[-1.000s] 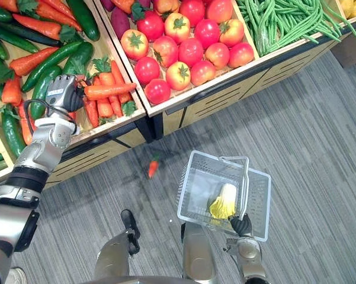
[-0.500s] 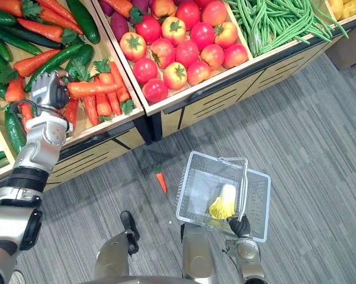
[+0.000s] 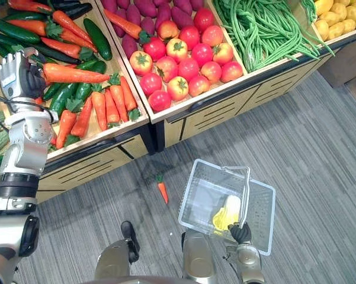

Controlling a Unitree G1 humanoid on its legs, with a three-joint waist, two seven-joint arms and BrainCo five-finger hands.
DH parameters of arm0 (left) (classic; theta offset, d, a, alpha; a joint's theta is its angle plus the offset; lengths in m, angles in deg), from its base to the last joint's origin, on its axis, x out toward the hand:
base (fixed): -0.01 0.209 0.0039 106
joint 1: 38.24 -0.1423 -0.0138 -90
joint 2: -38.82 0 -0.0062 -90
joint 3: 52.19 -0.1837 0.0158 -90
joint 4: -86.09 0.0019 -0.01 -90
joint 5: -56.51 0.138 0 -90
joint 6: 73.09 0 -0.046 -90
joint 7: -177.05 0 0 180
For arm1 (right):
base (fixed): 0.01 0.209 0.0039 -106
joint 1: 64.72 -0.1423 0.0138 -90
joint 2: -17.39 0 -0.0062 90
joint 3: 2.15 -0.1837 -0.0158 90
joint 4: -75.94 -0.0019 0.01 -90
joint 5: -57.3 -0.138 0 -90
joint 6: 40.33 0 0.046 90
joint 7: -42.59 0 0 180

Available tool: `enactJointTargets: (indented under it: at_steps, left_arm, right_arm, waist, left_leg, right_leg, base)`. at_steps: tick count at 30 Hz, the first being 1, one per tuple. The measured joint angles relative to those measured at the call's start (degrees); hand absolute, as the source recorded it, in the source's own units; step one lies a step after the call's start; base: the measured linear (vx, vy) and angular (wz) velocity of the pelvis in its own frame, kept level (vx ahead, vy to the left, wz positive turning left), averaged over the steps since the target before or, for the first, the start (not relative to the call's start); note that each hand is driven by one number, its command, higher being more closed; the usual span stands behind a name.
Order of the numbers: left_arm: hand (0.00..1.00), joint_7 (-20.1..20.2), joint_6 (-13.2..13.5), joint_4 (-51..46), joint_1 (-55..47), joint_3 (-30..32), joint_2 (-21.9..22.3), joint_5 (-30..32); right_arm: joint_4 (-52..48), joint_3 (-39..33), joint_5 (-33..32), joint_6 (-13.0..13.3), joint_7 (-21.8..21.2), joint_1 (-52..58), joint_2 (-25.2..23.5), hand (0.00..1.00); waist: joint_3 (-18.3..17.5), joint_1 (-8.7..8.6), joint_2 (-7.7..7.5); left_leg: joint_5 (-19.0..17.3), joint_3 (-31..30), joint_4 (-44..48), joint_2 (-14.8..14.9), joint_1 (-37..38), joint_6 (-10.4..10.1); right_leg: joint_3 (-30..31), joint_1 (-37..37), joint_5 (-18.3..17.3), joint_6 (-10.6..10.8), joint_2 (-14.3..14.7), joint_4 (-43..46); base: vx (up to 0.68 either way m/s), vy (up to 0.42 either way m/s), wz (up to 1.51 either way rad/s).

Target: Pick vegetable in the basket

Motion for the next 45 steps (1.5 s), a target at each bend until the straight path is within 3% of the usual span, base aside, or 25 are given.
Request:
enactJointTargets:
  at_steps: [4, 8, 15, 20, 24, 28, 33, 45]
  left_arm:
    - [1.0, -0.1, 0.28, -6.07, -4.28, -0.1, -0.09, 0.08]
    - [1.0, -0.08, 3.75, -12.64, -8.66, -1.64, -0.1, 0.15]
    - [1.0, 0.43, 8.6, -16.69, -11.26, -6.25, -0.18, 0.15]
    - [1.0, 2.13, 10.49, -16.71, -12.77, -9.51, -1.86, 0.15]
    - [1.0, 2.96, 11.51, -16.69, -13.19, -11.43, -1.98, 0.11]
    - [1.0, 4.46, 12.48, -16.64, -13.36, -15.52, -1.95, 0.0]
    - [1.0, 6.3, 14.03, -16.63, -13.15, -19.45, -0.93, -0.2]
    - [1.0, 6.93, 15.02, -16.64, -12.36, -23.72, 3.29, -0.51]
  right_arm:
    - [0.4, -1.03, 0.14, -0.52, -0.07, 0.07, 0.1, 1.0]
    - [0.65, -2.56, 2.55, -1.35, -0.29, 0.16, 0.8, 1.0]
    - [0.84, -2.36, 7.45, -1.49, -1.85, -2.24, 8.55, 1.0]
    - [-0.66, 4.36, 11.34, -1.81, -3.8, -6.07, 15.67, 1.0]
    - [-7.39, 10.56, 13.04, -1.78, -5.42, -6.85, 20.74, 1.0]
    - [-13.67, 17.16, 13.54, -0.33, -8.08, -9.64, 25.74, 1.0]
    - [-18.75, 20.9, 13.53, 2.09, -9.27, -10.8, 26.3, 1.0]
    - [-22.32, 21.89, 13.56, 2.17, -9.9, -8.21, 26.39, 1.0]
  waist:
    - [-1.14, 0.11, 0.1]
    - [-2.96, 0.67, 0.33]
    - [-4.93, 0.79, 0.35]
    - [-6.14, 0.55, 0.15]
    - [-6.62, 0.49, -0.21]
    - [-6.84, -0.68, -0.44]
    - [-7.22, -0.93, -0.62]
    - [-7.6, -0.93, -0.11]
  left_leg:
    - [-0.14, 0.3, -0.1, -0.03, 0.93, -0.08]
    - [-1.21, 1.75, 0.56, -0.02, 2.19, 0.0]
    - [-5.72, 6.88, 5.67, 0.9, 4.44, 0.11]
    - [-10.19, 12.63, 10.87, 3.2, 6.15, -0.3]
    - [-12.83, 16.83, 13.0, 4.58, 8.54, -0.64]
    - [-14.95, 21.64, 14.05, 5.57, 11.69, -1.23]
    - [-16.04, 26.39, 14.16, 6.17, 14.76, -1.89]
    - [-16.42, 28.36, 14.95, 7.54, 16.07, -2.55]
  right_leg:
    - [0.3, 0.62, -0.01, -0.02, 0.07, 0.0]
    - [1.72, 1.11, -0.06, -0.07, 0.19, 0.0]
    - [7.14, 1.63, -0.2, -0.19, 1.0, 0.0]
    - [13.43, 0.78, 0.07, 0.12, 3.39, 0.27]
    - [17.65, 0.92, 1.33, 0.81, 5.34, 0.14]
    - [21.71, 1.24, 1.77, 0.87, 7.18, 0.16]
    - [25.23, 1.36, 2.08, 0.99, 8.79, 0.21]
    - [25.95, 1.95, 2.11, 0.92, 10.03, 0.23]
  base:
    - [-0.01, -0.013, -0.04]
    - [-0.02, -0.006, -0.2]
    - [-0.04, 0.006, -0.41]
    - [-0.03, -0.003, -0.7]
    - [0.01, 0.004, -0.64]
    - [0.03, 0.035, -0.59]
    - [0.06, 0.038, -0.51]
    - [0.06, 0.002, -0.07]
